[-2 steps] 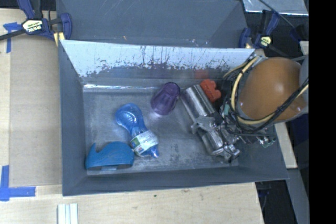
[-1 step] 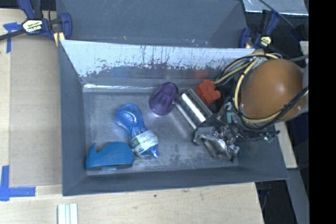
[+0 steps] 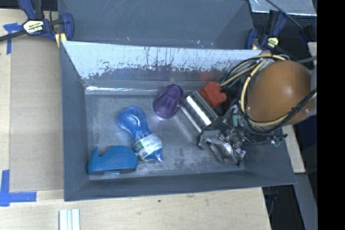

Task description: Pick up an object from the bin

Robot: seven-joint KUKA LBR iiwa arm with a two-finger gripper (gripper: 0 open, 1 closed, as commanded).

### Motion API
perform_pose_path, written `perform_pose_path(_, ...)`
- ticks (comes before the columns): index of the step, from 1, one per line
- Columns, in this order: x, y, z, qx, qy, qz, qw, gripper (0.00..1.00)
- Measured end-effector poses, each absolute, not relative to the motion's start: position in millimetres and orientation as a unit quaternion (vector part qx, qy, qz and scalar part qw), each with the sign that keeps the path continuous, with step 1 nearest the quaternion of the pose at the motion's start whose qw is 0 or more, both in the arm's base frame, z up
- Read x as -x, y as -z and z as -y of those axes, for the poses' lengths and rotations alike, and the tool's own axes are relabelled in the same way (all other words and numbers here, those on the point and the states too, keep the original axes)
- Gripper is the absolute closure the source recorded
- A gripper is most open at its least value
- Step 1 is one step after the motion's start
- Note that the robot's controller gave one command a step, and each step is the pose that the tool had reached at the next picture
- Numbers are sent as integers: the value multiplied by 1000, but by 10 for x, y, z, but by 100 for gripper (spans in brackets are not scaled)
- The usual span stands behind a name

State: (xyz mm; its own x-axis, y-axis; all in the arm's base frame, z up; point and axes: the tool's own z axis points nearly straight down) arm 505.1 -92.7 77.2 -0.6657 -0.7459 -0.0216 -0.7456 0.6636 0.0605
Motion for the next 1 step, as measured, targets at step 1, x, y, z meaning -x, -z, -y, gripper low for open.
perform_pose_path(1, -5050, -780, 921, -410, 32, 912, 2, 100)
